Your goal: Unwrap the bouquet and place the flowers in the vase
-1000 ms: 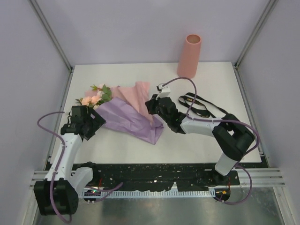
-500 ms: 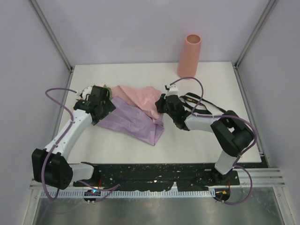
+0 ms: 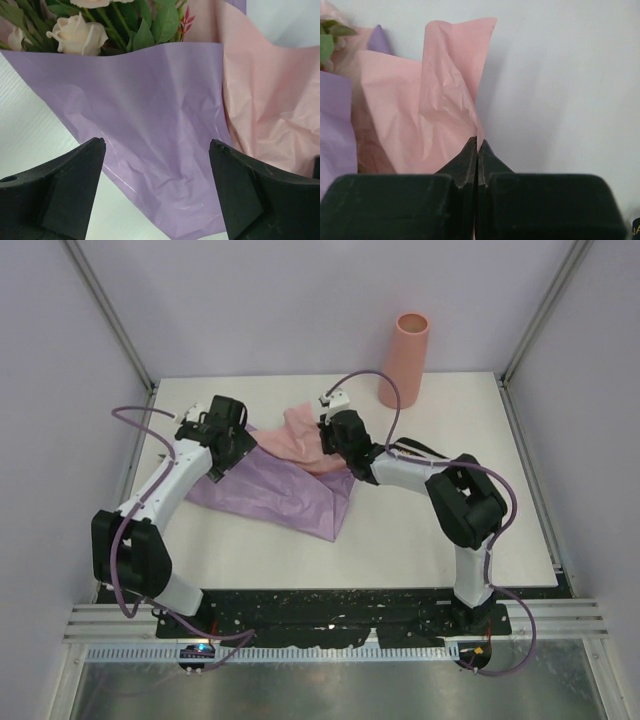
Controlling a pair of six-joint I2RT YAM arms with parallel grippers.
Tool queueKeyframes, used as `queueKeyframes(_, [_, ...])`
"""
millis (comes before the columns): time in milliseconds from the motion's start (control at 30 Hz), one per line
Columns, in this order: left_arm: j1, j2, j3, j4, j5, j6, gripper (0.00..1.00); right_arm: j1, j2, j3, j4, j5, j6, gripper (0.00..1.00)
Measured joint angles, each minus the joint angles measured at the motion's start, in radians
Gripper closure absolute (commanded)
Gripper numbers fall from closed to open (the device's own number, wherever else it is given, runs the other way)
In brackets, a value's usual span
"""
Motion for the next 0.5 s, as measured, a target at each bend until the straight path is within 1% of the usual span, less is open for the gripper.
queueKeyframes(100, [-0.001,0.042,0.048,0.001,-0.017,0.0,0.11,-0.006,0.06,0.06,-0.077,0.023,-0.004,0.95])
queueKeyframes(233, [0.0,0.047,0.049,-0.001,-0.042,0.002,0.11,-0.018,0.125,0.15,-0.182,0.056,0.006,0.95])
queueKeyframes(400, [0.0,0.047,0.049,-0.003,-0.071,0.02,0.11,-0.043,0.163,0.238,-0.261,0.091,0.05,0.95])
queueKeyframes(433, [0.0,0.047,0.05,-0.005,-0.074,0.023,0.11,-0.049,0.163,0.248,-0.275,0.096,0.06,0.93])
queueKeyframes(467, [0.002,0.045,0.05,-0.018,-0.074,0.033,0.11,-0.057,0.163,0.256,-0.286,0.097,0.066,0.82])
queueKeyframes(500, [0.003,0.045,0.051,-0.023,-0.074,0.037,0.1,-0.064,0.163,0.261,-0.293,0.096,0.069,0.67])
